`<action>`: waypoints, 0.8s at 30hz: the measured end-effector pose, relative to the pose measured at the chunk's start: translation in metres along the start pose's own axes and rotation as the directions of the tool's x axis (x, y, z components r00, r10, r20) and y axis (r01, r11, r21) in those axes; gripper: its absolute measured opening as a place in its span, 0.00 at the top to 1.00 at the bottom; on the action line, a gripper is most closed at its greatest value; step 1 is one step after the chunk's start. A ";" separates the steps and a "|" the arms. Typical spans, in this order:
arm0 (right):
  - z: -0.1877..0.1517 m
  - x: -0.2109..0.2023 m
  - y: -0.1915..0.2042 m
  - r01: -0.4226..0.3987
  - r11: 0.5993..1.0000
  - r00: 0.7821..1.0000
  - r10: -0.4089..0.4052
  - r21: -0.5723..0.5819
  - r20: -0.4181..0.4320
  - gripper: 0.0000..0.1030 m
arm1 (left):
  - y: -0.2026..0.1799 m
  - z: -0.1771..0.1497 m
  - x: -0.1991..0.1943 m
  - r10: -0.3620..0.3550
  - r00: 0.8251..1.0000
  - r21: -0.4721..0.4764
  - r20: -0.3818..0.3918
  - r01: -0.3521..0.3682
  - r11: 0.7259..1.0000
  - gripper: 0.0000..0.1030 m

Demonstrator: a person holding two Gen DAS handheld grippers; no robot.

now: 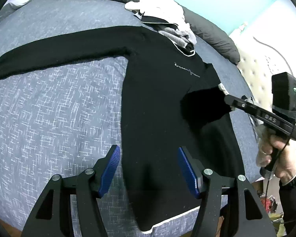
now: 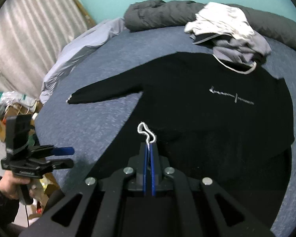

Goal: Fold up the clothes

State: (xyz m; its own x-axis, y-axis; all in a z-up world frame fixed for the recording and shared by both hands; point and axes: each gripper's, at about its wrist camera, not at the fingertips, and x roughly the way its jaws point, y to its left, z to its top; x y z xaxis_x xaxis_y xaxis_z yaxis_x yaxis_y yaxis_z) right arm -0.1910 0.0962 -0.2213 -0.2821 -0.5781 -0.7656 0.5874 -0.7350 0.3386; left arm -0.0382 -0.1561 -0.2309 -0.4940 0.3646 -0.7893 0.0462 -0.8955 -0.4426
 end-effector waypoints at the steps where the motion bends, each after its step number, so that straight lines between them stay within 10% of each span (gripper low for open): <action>1: -0.001 0.003 -0.004 -0.002 1.000 1.000 0.003 0.013 -0.006 0.94 | 0.000 0.000 0.001 0.000 1.000 -0.002 -0.001 0.000 1.000 0.37; 10: -0.014 -0.034 -0.058 0.056 0.997 0.996 -0.059 0.052 0.060 0.63 | -0.013 0.005 0.002 -0.003 1.000 0.012 0.000 0.003 1.000 0.37; 17: -0.036 -0.072 -0.163 0.297 0.937 0.949 -0.311 0.182 0.056 0.63 | -0.036 0.027 0.014 -0.030 0.999 0.029 0.035 0.029 0.999 0.37; 24: -0.045 -0.059 -0.223 0.379 0.895 0.919 -0.393 0.234 0.015 0.63 | -0.062 0.064 0.056 -0.087 0.992 0.028 0.090 0.085 0.996 0.37</action>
State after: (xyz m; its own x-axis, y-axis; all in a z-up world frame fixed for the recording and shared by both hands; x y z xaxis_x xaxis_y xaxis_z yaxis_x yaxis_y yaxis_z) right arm -0.2707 0.3103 -0.2762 -0.5016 -0.2479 -0.8288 0.2413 -0.9601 0.1411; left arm -0.1246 -0.0966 -0.2200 -0.5720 0.4167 -0.7065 -0.0203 -0.8683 -0.4957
